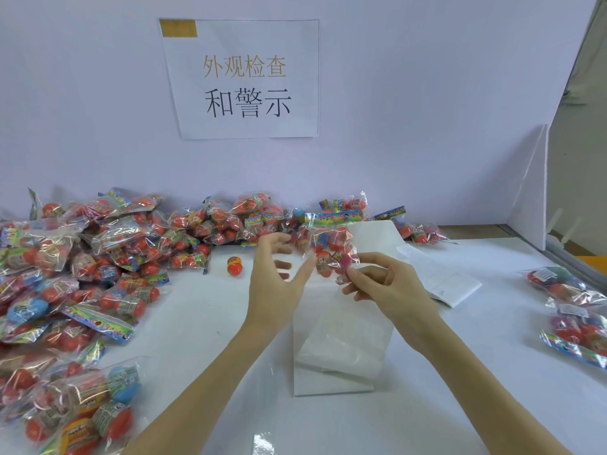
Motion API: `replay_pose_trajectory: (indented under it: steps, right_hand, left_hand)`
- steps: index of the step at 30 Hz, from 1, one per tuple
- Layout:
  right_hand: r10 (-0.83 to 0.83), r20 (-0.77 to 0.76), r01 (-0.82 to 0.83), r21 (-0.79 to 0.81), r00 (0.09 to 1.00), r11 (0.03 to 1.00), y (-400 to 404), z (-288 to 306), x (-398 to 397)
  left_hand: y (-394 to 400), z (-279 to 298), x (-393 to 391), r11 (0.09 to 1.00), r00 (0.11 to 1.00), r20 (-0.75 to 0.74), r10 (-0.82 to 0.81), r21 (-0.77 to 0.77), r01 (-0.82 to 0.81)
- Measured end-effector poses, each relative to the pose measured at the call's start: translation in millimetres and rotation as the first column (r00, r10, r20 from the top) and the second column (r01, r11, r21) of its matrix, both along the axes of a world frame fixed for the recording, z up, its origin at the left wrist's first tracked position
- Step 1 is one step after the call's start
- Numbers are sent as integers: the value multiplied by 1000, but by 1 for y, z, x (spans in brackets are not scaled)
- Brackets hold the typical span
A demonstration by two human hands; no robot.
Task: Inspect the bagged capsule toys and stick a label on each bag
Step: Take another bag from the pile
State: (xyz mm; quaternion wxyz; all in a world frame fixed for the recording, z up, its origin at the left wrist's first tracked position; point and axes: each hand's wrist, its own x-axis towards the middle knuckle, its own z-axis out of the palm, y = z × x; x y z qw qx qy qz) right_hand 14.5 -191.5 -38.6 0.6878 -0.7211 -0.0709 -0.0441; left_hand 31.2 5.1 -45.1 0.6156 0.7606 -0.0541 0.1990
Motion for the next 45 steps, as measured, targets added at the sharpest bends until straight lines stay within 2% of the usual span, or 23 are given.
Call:
replay_pose_trajectory:
  steps: [1,2,4,7,9,12,15,19,23,24,26,28,30,32,35,37,40,42,45]
  right_hand:
    - [-29,52,32,-57,998,998,2,0,-1]
    - [-34,110,47,-115,993,992,4,0,-2]
    - [34,182,6,-218,983,976,9,-2,-4]
    - [127,189,-65,-302,974,951,16,-6,-5]
    - [29,207,22,-241,978,970,15,-7,-2]
    - [-154,191,186,-162,969,969,9,-6,1]
    - [-110,125,137,-233,986,963,8,-3,0]
    - [2,124,22,-191,992,981,4,-1,1]
    - [43,160,8,-303,986,953,-2,-1,1]
    - [55,172,5,-327,984,945,-2,-1,0]
    - [49,179,15,-337,983,941,-2,-1,1]
    - [15,169,40,-319,985,947,-4,-1,2]
    - [-19,163,68,-302,986,951,-5,0,3]
    - [-44,149,87,-290,988,953,-4,1,5]
    - [-29,70,43,-208,997,977,0,0,4]
    - [22,3,-22,-70,1000,997,2,0,2]
    - [213,-124,-200,104,969,974,2,3,-2]
    - [328,-140,-312,125,934,942,5,2,-5]
    - [328,-140,-314,111,934,943,6,1,-6]
  left_hand:
    - [0,0,0,995,998,35,-48,84,45]
    - [-1,1,-1,984,988,-1,-155,87,154]
    - [-5,4,-3,943,934,-131,-333,-59,328]
    - [-7,0,-2,946,944,-153,-292,-191,262]
    - [-4,0,0,925,943,-161,-291,-301,233]
    - [0,5,1,862,907,-156,-391,-406,302]
    - [-2,8,-3,812,871,-126,-474,-445,377]
    - [-1,11,-3,882,914,-147,-378,-356,307]
    - [12,17,2,878,922,-186,-341,-414,241]
    - [15,16,3,888,919,-197,-340,-389,245]
    - [18,14,4,920,916,-225,-332,-291,262]
    - [19,13,6,919,913,-225,-341,-283,273]
    - [22,13,9,931,935,-201,-293,-284,231]
    - [22,13,11,960,959,-182,-218,-218,177]
    - [17,11,9,984,982,-119,-150,-120,135]
    - [13,9,7,985,986,-90,-143,-107,133]
    - [11,6,7,988,992,-62,-106,-116,99]
    - [10,5,6,989,996,-40,-82,-127,76]
    - [10,4,4,996,997,51,-52,-68,55]
